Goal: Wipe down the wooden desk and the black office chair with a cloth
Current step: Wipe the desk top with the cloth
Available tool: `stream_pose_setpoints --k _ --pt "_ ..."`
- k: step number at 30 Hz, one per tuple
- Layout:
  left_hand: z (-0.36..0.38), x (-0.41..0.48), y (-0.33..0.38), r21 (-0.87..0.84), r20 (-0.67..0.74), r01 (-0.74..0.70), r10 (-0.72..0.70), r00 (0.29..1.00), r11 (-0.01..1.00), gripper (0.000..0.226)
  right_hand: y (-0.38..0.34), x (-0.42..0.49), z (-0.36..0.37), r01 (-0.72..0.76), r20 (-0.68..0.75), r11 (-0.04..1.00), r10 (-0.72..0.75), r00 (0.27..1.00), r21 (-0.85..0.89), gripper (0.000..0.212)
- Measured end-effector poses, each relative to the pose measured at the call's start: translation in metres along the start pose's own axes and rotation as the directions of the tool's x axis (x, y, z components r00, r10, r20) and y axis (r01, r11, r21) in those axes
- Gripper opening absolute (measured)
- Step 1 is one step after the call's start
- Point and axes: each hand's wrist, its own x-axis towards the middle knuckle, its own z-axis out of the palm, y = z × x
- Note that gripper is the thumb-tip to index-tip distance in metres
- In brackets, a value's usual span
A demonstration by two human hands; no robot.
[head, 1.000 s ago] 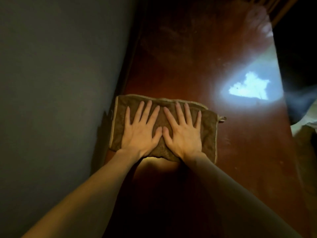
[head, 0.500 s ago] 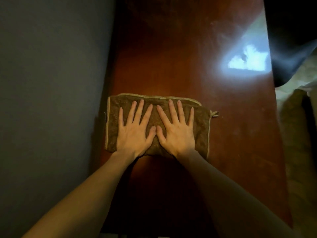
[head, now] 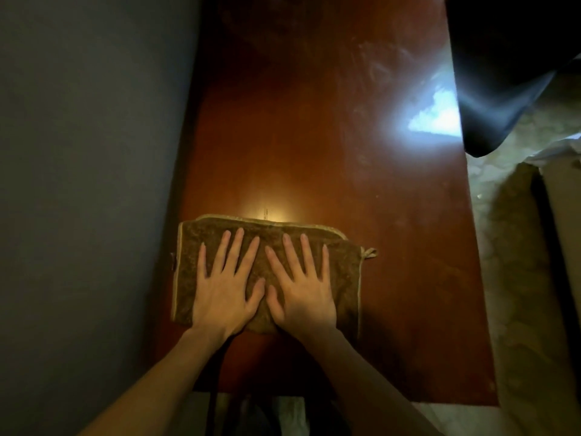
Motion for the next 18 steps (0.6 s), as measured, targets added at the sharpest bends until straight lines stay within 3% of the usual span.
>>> stream_pose_setpoints --k 11,18 --pt "0.014 -0.09 0.03 -0.008 -0.004 0.028 -0.028 1.0 1.0 0.074 -0.015 -0.088 -0.001 0.005 0.079 0.998 -0.011 0.997 0.068 0.071" --pt "0.019 -0.143 0.085 -0.041 0.028 0.09 -0.089 0.996 0.995 0.076 0.0 -0.154 -0.002 -0.005 0.128 0.995 -0.008 0.992 0.103 0.07"
